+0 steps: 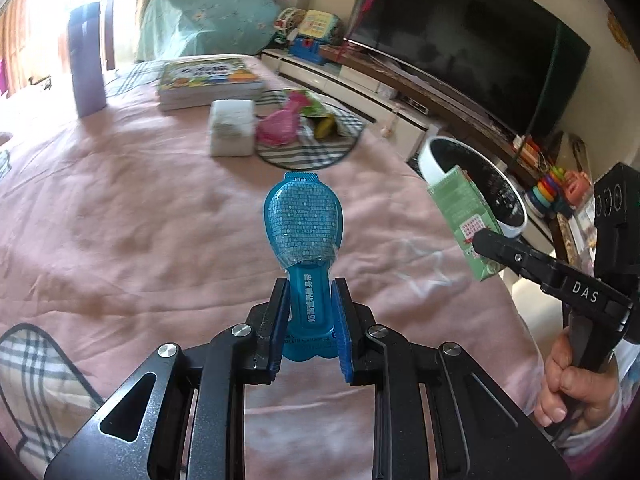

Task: Collect trash
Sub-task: 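Carry the blue brush with the left tool while the right tool carries the carton over the bin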

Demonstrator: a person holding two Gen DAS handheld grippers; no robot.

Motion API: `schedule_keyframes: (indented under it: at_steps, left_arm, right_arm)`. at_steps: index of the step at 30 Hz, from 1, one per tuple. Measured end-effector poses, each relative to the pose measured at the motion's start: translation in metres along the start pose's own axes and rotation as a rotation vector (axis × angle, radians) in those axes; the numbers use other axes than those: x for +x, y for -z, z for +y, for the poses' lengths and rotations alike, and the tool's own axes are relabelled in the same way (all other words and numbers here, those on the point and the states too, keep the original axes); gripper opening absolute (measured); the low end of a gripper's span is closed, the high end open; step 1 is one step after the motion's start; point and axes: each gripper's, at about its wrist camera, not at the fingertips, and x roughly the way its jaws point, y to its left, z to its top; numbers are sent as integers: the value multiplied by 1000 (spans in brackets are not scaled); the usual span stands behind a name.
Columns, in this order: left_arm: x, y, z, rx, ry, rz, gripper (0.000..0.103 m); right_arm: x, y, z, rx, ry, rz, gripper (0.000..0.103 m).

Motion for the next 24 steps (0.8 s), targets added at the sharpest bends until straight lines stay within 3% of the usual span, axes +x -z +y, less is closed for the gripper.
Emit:
schedule_keyframes:
  at_steps: [24]
  left_arm:
    - [39,-55,-104,166,130,10,20]
  right_arm:
    - [-54,-26,-82,116,105,-131,52]
